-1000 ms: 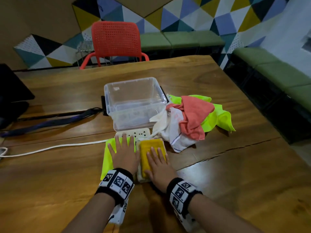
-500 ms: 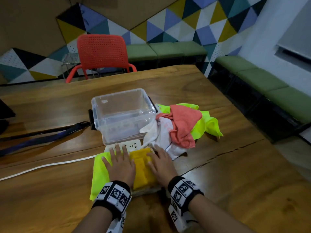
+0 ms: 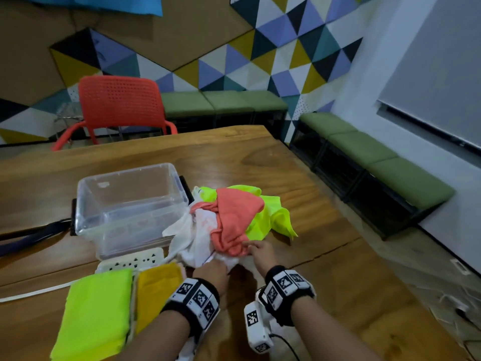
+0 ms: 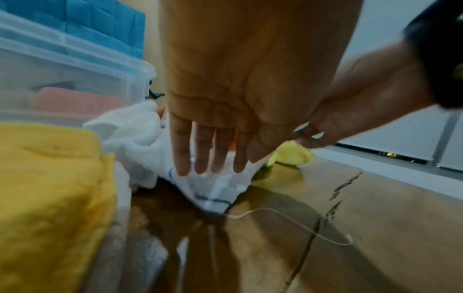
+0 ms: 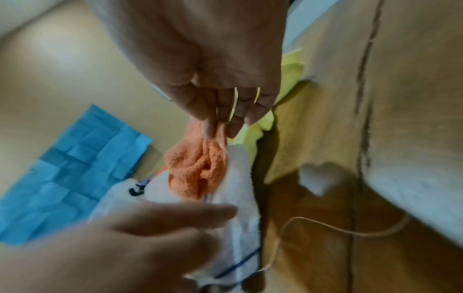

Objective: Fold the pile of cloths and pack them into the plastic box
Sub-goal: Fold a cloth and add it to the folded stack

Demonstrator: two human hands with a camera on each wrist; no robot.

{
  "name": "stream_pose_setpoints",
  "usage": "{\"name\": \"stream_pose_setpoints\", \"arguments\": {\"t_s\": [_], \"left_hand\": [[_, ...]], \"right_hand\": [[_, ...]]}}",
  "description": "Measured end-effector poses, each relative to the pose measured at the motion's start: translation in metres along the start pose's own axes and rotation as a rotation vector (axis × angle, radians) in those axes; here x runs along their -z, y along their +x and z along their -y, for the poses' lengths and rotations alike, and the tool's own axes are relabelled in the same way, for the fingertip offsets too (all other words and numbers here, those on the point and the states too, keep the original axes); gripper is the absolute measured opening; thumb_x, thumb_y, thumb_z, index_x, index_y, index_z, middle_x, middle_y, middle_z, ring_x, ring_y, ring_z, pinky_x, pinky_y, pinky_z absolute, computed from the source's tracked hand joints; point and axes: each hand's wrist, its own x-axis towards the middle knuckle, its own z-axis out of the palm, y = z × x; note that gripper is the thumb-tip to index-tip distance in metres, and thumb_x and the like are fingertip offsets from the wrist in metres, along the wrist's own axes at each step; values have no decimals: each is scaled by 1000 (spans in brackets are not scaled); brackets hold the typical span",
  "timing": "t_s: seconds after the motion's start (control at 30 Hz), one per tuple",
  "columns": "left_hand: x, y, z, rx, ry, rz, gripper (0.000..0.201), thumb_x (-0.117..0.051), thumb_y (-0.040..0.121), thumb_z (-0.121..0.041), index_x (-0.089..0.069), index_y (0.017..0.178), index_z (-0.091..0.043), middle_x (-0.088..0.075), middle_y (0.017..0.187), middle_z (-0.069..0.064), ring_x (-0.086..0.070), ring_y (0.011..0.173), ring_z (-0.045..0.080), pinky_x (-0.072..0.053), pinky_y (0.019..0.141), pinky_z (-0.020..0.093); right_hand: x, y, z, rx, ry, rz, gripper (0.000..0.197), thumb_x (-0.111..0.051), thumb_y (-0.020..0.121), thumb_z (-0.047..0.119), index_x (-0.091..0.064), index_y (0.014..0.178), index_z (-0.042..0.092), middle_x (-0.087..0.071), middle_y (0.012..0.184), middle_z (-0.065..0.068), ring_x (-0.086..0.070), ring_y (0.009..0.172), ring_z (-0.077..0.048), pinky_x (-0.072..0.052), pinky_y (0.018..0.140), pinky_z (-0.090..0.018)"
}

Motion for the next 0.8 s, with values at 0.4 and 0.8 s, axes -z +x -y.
{"name": "stream_pose_setpoints", "arguments": {"t_s": [0.4, 0.8], "left_hand": [[22, 44, -11, 210, -384, -195, 26, -37, 95, -26, -60, 103, -17, -63, 112, 5, -60, 103, 27, -47, 85, 32], [-7, -49, -74, -458, -672, 105, 45, -39, 88, -28, -55, 125, -10, -61, 121, 6, -52, 104, 11, -40, 89, 17]], "right_hand": [[107, -40, -3, -14, -423, 396, 29, -46, 77, 28, -38, 49, 21, -39, 34, 11, -35, 32, 2, -27, 46, -17], [115, -96, -10, 143, 164, 350, 4, -56, 68, 11, -60, 70, 11, -56, 69, -4, -50, 63, -11, -41, 62, -21]]}}
